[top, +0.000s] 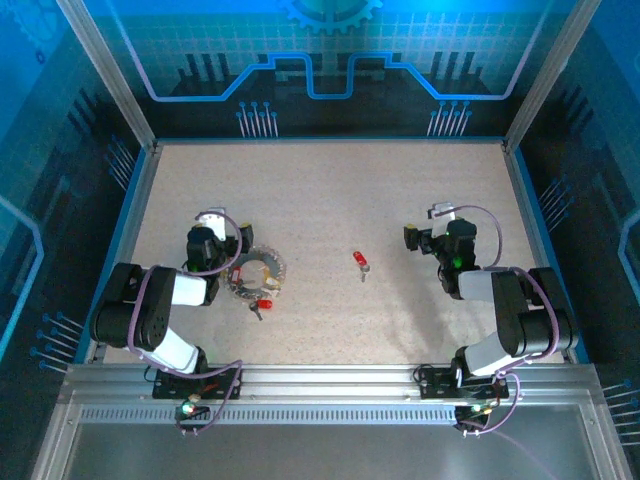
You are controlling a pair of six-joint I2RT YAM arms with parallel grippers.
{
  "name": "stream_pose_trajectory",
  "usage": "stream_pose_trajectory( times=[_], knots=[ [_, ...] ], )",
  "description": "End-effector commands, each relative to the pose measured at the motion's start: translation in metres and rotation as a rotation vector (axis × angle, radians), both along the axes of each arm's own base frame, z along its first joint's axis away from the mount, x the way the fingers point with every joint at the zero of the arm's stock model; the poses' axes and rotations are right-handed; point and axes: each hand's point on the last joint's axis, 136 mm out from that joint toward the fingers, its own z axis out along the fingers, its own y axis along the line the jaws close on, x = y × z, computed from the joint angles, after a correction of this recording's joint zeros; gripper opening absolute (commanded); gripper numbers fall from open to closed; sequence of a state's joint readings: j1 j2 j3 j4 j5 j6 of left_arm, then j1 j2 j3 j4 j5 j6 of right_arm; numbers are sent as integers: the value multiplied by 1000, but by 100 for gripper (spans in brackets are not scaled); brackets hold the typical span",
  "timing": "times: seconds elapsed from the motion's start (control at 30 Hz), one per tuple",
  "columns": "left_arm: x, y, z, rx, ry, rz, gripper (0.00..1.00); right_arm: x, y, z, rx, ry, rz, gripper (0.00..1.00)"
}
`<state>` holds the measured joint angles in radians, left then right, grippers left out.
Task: Put the keys on the keyring
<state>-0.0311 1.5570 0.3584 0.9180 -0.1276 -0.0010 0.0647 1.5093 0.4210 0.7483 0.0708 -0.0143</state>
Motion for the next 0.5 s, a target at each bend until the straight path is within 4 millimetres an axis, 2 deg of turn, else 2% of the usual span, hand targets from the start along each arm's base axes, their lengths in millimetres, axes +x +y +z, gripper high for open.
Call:
stream_pose_trajectory(
  times=[0.0, 0.03, 0.1, 0.2, 0.33, 0.37, 0.47],
  knots=[
    [6, 12, 14, -1, -45, 55, 99, 5, -2, 10, 14, -23, -11, 100],
    [2, 15, 19, 5, -64, 75, 99, 4, -1, 15, 14, -18, -6, 100],
    [-14, 16, 43, 35, -134, 116, 99, -2, 2, 37, 19, -4, 23, 100],
    [-30, 26, 79, 34, -177, 202, 99, -10, 9, 81, 36, -62, 58, 100],
    [-47, 29, 120, -167, -83, 291, 99, -24, 7, 133, 87, -150, 13, 100],
    [-52, 29, 129, -232, -58, 314, 99, -27, 3, 146, 108, -176, -18, 100],
    [-62, 19, 139, -346, -26, 297, 99, -34, -19, 158, 200, -170, -187, 100]
  ],
)
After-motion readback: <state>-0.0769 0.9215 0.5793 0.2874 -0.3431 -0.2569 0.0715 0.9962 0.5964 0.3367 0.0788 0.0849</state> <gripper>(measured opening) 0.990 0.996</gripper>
